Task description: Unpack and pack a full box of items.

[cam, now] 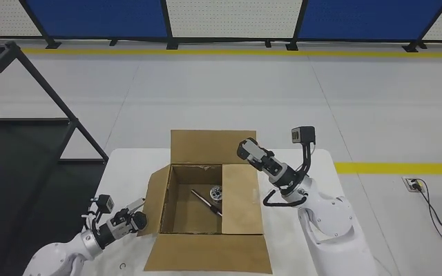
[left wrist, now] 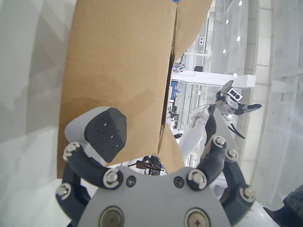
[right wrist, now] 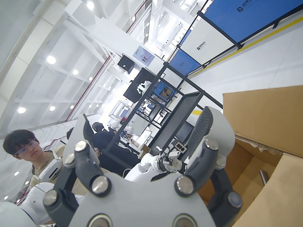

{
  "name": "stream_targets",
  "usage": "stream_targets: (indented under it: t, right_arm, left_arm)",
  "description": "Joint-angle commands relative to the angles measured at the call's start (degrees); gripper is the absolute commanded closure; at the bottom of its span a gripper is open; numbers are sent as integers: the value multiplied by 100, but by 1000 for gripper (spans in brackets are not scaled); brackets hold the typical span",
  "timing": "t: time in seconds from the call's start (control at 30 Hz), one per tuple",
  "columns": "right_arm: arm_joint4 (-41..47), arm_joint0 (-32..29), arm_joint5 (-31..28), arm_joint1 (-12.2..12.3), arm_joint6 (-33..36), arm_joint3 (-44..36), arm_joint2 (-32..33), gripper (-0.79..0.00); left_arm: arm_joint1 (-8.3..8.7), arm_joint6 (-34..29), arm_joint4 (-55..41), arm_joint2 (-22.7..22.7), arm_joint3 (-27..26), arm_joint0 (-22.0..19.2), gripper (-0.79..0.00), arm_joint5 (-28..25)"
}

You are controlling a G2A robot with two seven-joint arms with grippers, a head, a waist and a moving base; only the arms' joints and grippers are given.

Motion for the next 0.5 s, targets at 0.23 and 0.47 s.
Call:
stream_targets:
  t: [0.23, 0.47]
  right_arm:
    - [55, 39, -28, 46, -37, 54, -50, -785]
    - [77, 18, -35, 87, -71, 30, -56, -785]
  left_arm:
    - [-20, 19, 101, 250, 98, -122, -785, 51]
    - [7, 48, -9, 84, 38, -92, -785, -62]
